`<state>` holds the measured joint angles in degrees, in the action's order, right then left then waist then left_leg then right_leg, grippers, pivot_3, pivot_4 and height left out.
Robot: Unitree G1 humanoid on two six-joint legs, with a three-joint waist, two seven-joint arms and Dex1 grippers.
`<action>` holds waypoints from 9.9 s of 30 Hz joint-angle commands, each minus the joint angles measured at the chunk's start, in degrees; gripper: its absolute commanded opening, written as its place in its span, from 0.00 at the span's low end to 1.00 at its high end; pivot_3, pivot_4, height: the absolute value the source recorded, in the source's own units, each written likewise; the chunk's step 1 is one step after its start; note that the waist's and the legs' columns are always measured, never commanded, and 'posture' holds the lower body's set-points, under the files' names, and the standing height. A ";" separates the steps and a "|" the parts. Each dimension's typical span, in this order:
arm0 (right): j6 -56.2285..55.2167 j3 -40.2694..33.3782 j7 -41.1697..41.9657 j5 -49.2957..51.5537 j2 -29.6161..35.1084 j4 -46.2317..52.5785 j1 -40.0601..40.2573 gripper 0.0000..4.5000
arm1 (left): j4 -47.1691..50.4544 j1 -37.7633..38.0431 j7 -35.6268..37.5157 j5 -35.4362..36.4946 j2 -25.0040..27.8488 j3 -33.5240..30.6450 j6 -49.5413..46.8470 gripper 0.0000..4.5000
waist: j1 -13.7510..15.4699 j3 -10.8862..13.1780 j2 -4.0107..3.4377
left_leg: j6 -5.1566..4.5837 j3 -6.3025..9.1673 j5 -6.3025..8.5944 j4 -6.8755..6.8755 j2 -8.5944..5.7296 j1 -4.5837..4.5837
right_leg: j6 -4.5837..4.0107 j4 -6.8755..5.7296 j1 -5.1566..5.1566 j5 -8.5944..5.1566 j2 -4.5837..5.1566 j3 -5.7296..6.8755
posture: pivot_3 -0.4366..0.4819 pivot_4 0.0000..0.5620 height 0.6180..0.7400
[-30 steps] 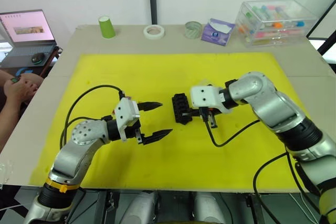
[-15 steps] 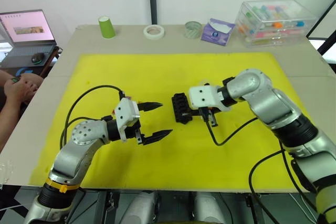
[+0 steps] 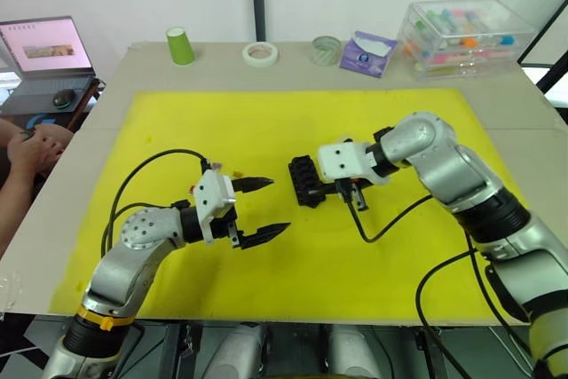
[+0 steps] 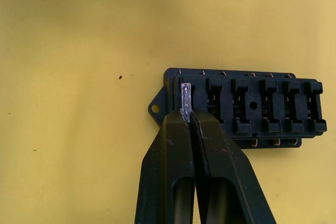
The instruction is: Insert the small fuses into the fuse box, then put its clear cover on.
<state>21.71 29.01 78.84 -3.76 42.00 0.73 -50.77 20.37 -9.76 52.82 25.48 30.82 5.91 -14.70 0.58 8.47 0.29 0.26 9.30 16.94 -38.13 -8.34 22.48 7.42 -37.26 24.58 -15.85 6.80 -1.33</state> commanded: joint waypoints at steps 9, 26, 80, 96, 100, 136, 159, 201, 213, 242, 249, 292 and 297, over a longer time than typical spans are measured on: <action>-1.54 -0.31 0.52 -1.96 -0.94 -0.81 -1.24 0.00 | 1.49 -0.76 -0.32 0.45 -0.28 -0.22 -0.06 0.98 | -0.01 0.00 0.00 | 0.00 0.00 0.00 0.00 0.00 0.00 | 0.00 0.00 0.00 0.00 0.00 0.00 | 0.48 0.27 1.00; -2.37 -2.78 0.56 -0.07 -0.81 0.38 -0.59 0.30 | 0.74 -0.70 0.19 0.16 -0.47 -0.06 0.58 1.00 | 0.00 0.00 0.00 | 0.00 0.00 0.00 0.00 0.00 0.00 | 0.00 0.00 0.00 0.00 0.00 0.00 | 0.48 0.27 1.00; 2.62 -6.37 -11.15 4.22 -2.18 3.71 11.81 0.01 | 1.73 -3.69 -0.01 0.58 -0.72 -0.37 -2.71 1.00 | 0.01 -0.01 0.01 | 0.00 0.03 0.00 0.00 0.00 -0.05 | 0.00 0.00 -0.06 0.00 0.00 0.01 | 0.48 0.27 1.00; 3.88 -14.45 -12.32 11.57 -3.13 4.69 11.57 0.01 | 3.51 -2.85 -0.26 2.99 -0.10 -3.53 -3.03 1.00 | 0.07 -0.02 0.03 | 0.01 0.03 0.00 -0.01 0.00 -0.09 | 0.00 0.00 -0.12 0.00 0.00 0.02 | 0.48 0.27 1.00; 6.62 -22.65 -15.03 17.57 -3.39 7.67 11.78 0.01 | 4.28 -0.93 1.86 5.26 4.35 -7.99 -4.01 1.00 | -0.01 0.00 0.00 | 0.01 0.03 0.00 0.05 0.00 -0.08 | 0.00 0.01 -0.06 0.00 -0.01 0.01 | 0.48 0.27 1.00; -17.62 -41.46 -21.20 16.18 12.46 -15.02 27.00 1.00 | -47.42 -13.64 8.62 -4.07 24.13 -24.07 6.50 1.00 | -1.50 0.07 -0.13 | 0.03 0.05 -0.02 0.12 -0.01 -0.08 | 0.00 -0.03 0.00 0.00 -0.04 0.03 | 0.48 0.27 1.00; 11.54 -16.03 -18.61 31.94 -11.82 20.26 8.71 1.00 | -50.90 -20.23 3.53 31.01 32.69 -31.72 -77.80 1.00 | -1.39 0.05 0.13 | 0.01 0.44 -0.01 -0.09 -0.30 -0.08 | -0.01 -0.82 0.32 -0.01 -0.02 0.08 | 0.48 0.27 1.00; 14.71 -16.66 -21.96 28.79 -11.74 19.17 7.30 1.00 | -61.96 -31.64 14.29 13.19 17.99 -11.77 -68.26 1.00 | -3.06 0.01 0.20 | 0.07 0.41 -0.04 -0.01 -0.25 0.00 | -0.01 -0.91 0.40 -0.01 -0.01 0.07 | 0.48 0.27 1.00; 14.95 -16.32 -22.40 28.72 -11.75 20.00 7.78 1.00 | -63.52 -30.71 13.29 10.88 16.98 -12.42 -64.55 0.82 | -2.95 0.01 0.20 | 0.07 0.42 -0.04 -0.02 -0.26 0.00 | -0.01 -0.91 0.37 -0.01 0.00 0.08 | 0.48 0.27 1.00; 23.76 -21.62 -22.26 35.98 -9.31 18.54 6.09 1.00 | -36.11 -25.88 17.63 21.24 21.38 -17.81 -70.63 0.01 | -3.06 0.01 0.19 | 0.07 0.42 -0.04 -0.01 -0.23 0.04 | -0.01 -0.88 0.39 -0.01 0.05 0.05 | 0.48 0.27 1.00; 37.86 -21.35 -23.11 40.13 -5.08 16.60 0.08 1.00 | -4.35 -18.58 15.27 21.90 14.89 -16.71 -50.32 0.01 | -2.80 0.02 0.18 | 0.07 0.38 -0.04 -0.01 -0.18 0.06 | -0.01 -0.59 0.22 -0.01 0.11 0.01 | 0.48 0.27 1.00; 28.53 -12.15 -20.74 30.61 -4.08 18.42 -0.02 0.01 | -3.36 -19.92 11.05 3.41 7.22 -2.91 -12.44 0.00 | -1.36 0.03 0.18 | 0.06 0.20 -0.04 -0.03 -0.07 0.04 | 0.00 -0.09 0.04 0.00 0.03 0.08 | 0.48 0.27 1.00; 28.67 -12.21 -20.04 30.84 -3.95 18.55 -0.02 0.01 | -3.04 -19.58 11.50 3.18 7.59 -2.57 -12.24 0.00 | -1.36 0.02 0.18 | 0.06 0.20 -0.04 -0.03 -0.07 0.04 | 0.00 -0.09 0.04 0.00 0.03 0.08 | 0.48 0.27 1.00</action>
<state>51.09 17.59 58.41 27.04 38.23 18.48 -49.61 15.27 -28.96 64.04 28.00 37.90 3.56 -27.30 -0.77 8.50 0.47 0.33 9.49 16.90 -38.16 -8.41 22.52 7.42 -37.35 24.62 -15.85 6.83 -1.25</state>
